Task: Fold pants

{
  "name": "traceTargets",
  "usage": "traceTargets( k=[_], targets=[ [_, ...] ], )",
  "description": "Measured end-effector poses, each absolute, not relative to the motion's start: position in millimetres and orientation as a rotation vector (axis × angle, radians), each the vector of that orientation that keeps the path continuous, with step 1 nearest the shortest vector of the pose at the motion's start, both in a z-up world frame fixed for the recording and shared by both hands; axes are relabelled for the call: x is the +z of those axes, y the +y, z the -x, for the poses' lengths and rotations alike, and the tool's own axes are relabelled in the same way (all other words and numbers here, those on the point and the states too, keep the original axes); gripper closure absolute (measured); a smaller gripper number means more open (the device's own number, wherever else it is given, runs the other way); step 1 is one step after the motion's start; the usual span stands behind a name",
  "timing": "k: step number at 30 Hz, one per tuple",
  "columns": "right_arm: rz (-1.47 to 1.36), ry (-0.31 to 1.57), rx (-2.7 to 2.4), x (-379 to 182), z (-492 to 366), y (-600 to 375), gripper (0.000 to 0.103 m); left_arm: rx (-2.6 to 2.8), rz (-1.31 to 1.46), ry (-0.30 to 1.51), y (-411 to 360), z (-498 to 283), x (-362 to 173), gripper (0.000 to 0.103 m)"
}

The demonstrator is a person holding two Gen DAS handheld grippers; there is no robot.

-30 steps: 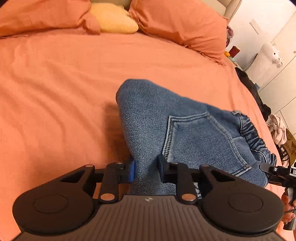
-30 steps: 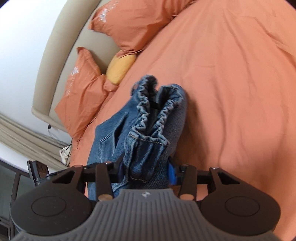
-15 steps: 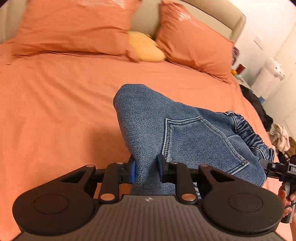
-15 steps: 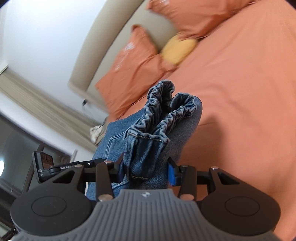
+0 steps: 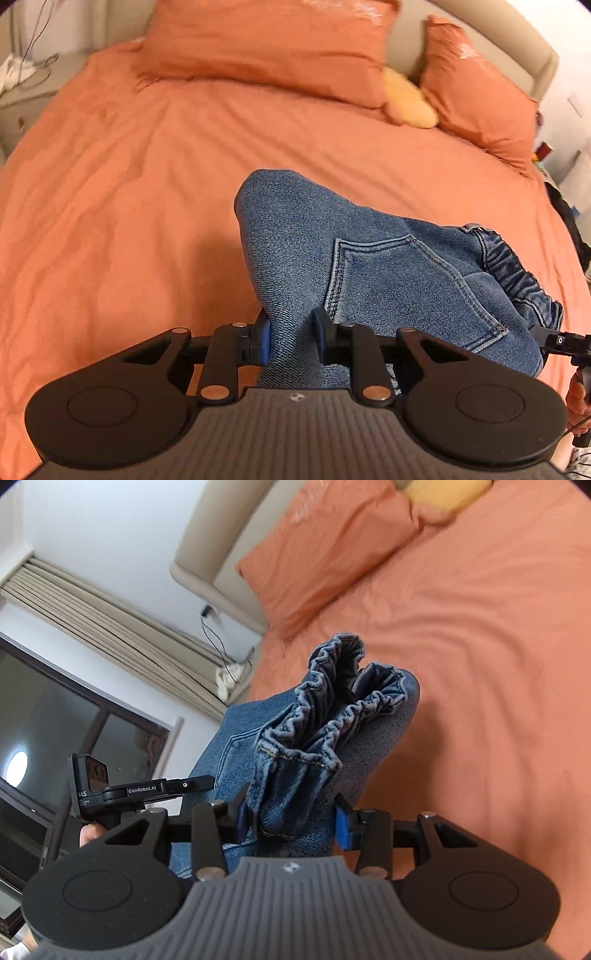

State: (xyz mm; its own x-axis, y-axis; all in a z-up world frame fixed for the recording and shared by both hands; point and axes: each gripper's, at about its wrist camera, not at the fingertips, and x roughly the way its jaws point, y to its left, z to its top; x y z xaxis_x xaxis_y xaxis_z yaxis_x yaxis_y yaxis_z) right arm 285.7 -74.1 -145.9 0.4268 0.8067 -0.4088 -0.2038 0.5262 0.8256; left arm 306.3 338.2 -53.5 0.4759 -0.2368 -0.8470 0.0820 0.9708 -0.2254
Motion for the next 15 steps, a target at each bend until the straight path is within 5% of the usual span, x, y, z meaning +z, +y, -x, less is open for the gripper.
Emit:
traceTargets(
  k=[10,15],
  targets=[
    [-0.643,1.117,0.636,-212.4,-273.8,-27.7,0.062,-0.189,0.232,1.148,373.3,-300.5,-152.5,0.077],
    [-0.706,1.186,0.506,-245.7,-273.5,-28.6,0.058,-0.206,0.238,1.14,373.8,-306.3,-165.4,0.068]
  ],
)
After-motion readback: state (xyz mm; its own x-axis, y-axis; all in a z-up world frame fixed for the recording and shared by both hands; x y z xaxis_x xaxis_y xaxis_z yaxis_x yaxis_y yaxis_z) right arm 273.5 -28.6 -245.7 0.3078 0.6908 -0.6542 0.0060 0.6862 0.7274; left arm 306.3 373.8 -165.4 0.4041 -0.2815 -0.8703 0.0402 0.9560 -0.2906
